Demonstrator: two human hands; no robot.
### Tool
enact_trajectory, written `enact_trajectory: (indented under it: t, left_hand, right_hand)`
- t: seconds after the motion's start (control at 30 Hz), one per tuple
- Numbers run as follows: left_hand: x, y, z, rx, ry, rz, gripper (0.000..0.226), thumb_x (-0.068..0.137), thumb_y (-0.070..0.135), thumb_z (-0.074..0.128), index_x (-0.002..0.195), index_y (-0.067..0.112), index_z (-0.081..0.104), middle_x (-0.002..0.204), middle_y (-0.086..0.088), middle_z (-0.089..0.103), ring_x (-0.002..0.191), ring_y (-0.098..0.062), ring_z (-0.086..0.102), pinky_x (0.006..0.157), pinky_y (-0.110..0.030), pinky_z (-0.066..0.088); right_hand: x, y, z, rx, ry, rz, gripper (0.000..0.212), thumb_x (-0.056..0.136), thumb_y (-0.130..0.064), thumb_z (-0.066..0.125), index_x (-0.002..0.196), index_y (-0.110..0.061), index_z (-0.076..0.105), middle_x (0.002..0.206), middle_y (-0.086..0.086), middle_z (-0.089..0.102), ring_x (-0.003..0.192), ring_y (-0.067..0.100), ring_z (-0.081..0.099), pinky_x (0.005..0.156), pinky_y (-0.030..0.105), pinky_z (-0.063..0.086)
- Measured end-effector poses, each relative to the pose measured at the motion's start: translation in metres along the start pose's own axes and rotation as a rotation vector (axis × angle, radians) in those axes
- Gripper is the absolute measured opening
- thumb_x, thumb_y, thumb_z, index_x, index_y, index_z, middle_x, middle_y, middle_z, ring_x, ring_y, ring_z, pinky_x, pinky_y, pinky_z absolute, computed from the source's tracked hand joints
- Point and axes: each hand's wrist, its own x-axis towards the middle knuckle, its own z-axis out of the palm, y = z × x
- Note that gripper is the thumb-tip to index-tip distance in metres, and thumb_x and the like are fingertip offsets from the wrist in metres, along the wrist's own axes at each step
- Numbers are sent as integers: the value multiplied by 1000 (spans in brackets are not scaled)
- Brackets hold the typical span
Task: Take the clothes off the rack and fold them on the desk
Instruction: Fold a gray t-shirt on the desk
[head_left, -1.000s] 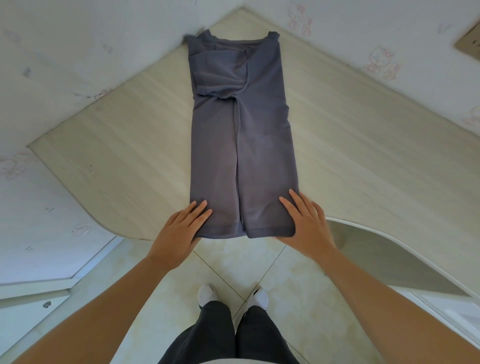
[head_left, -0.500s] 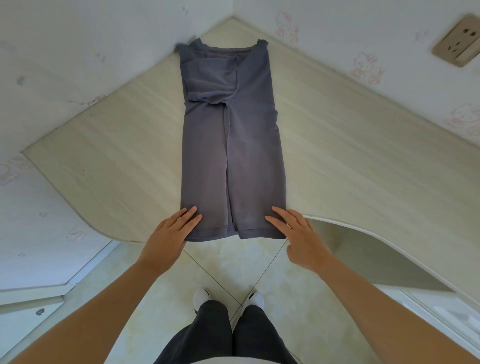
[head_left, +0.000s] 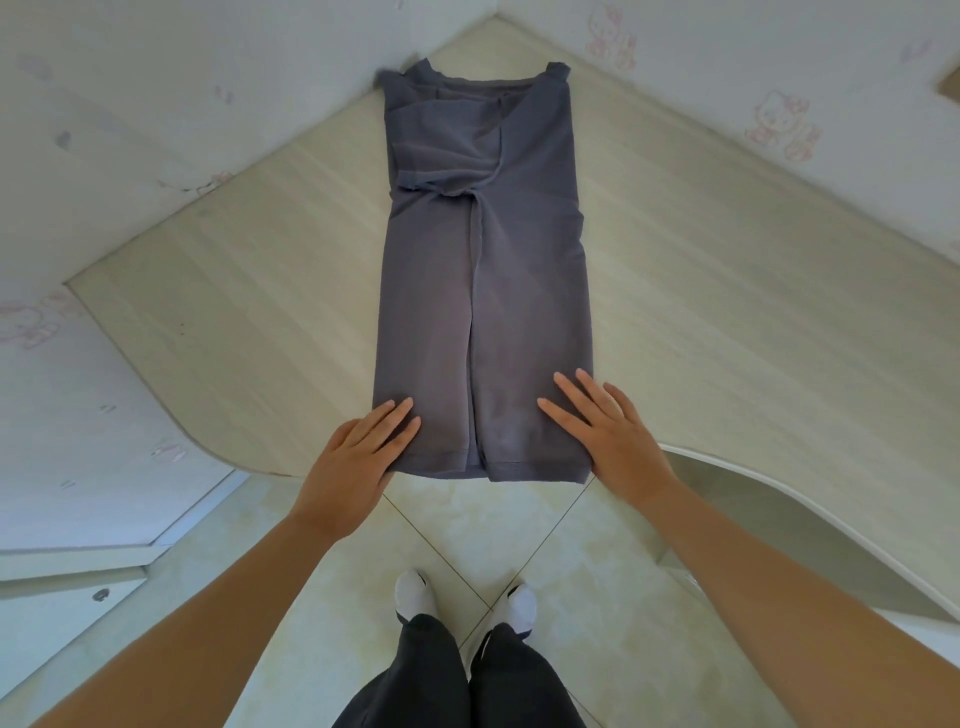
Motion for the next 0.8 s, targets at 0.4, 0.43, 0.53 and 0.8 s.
enact_trajectory:
  t: [0.4,0.43,0.53,0.8]
  left_hand:
    - [3,16,-54,-581,-342,-251,32,96,46,43,115,34,66,109,20,66,103,-5,60,96,-27,43]
    - [9,13,-62,-673,-416,-317,23,97,41,48,104,31,67,91,14,68,84,-9,62,82,-30,48]
    - [37,10,-98,-805,-564,-371,30,98,35,51,90,11,66,71,4,60,64,-11,52,64,-26,37]
    - [119,-26,-169,-1305,-853,-402,50,76,41,72,115,9,65,113,-3,71,107,-17,66,87,-25,51]
  right_hand:
    - [-35,-13,-27,727,-87,222,58,77,-11,49,126,-42,56,136,-16,50,131,3,38,116,38,16]
    - [-33,-12,-31,802,-96,291,50,80,-8,51,121,-33,63,126,-14,57,124,2,45,116,41,21]
    - [-15,-4,-65,866,-225,401,9,83,-15,63,81,-7,68,76,3,65,78,14,60,88,43,42]
    - [50,43,-151,1438,-587,408,32,83,-29,70,106,-6,69,103,2,73,99,17,67,89,29,47]
